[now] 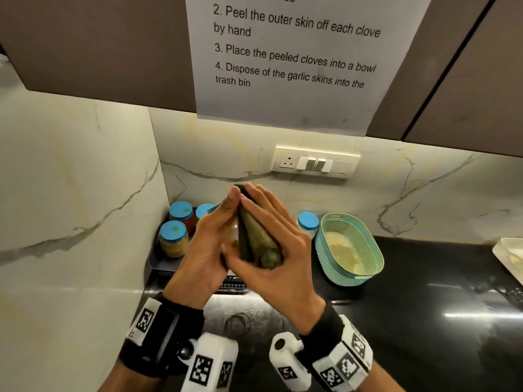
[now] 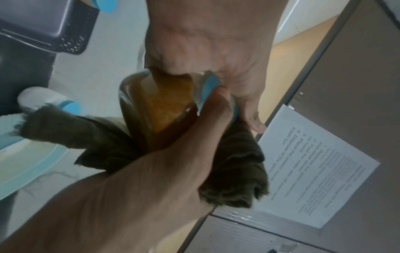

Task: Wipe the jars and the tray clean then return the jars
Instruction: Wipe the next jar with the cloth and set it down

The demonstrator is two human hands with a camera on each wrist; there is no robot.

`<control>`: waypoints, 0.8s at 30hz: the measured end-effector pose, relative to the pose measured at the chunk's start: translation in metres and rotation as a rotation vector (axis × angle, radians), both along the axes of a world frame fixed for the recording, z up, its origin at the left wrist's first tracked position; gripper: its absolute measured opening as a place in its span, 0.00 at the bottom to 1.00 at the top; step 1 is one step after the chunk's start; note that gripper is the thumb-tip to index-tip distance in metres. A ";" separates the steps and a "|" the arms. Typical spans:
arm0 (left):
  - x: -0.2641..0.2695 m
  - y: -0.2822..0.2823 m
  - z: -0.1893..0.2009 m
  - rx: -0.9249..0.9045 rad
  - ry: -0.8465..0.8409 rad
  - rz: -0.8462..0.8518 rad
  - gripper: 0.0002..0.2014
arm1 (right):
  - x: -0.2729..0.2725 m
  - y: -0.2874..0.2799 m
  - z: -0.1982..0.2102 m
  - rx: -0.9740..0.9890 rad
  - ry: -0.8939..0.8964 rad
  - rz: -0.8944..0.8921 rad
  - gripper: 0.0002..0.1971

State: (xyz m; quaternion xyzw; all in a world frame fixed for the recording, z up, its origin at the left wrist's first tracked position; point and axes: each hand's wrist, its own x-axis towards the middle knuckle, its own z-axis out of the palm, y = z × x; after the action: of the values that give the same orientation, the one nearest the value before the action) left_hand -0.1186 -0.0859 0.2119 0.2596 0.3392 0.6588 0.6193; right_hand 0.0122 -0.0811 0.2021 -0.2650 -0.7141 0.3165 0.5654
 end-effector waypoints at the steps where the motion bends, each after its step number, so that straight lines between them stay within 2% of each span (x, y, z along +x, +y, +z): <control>1: 0.000 0.001 -0.002 -0.022 -0.005 0.013 0.42 | 0.000 0.002 -0.003 0.048 -0.025 -0.006 0.35; 4: 0.003 0.002 -0.003 -0.054 -0.003 0.076 0.46 | 0.004 0.007 -0.010 0.020 -0.030 0.056 0.38; 9: 0.013 -0.002 0.003 -0.069 0.023 0.117 0.37 | 0.007 -0.002 -0.011 -0.188 0.058 0.077 0.46; 11: 0.013 -0.006 0.008 -0.069 0.056 0.073 0.34 | 0.017 0.002 -0.004 -0.358 0.136 0.132 0.44; 13: 0.008 -0.007 0.014 -0.042 0.064 -0.027 0.35 | 0.029 0.008 0.004 -0.571 0.259 0.210 0.39; 15: 0.007 -0.006 0.022 -0.051 0.046 -0.091 0.33 | 0.037 0.012 0.008 -0.725 0.356 0.342 0.34; 17: 0.010 -0.004 0.023 -0.083 0.108 -0.067 0.33 | 0.034 0.008 0.010 -0.707 0.350 0.371 0.33; 19: 0.017 -0.003 0.023 -0.087 0.176 -0.012 0.38 | 0.029 -0.003 0.014 -0.588 0.297 0.253 0.34; 21: 0.018 -0.004 0.021 -0.076 0.167 0.035 0.39 | 0.023 -0.015 0.017 -0.471 0.302 0.163 0.31; 24: 0.019 -0.005 0.018 -0.070 0.113 0.052 0.42 | 0.016 -0.021 0.009 -0.275 0.332 0.111 0.34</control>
State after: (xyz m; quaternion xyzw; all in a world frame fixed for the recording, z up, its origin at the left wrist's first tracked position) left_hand -0.0994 -0.0909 0.2298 0.2656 0.4033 0.6467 0.5904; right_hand 0.0278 -0.1017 0.2108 -0.2441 -0.5749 0.4806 0.6155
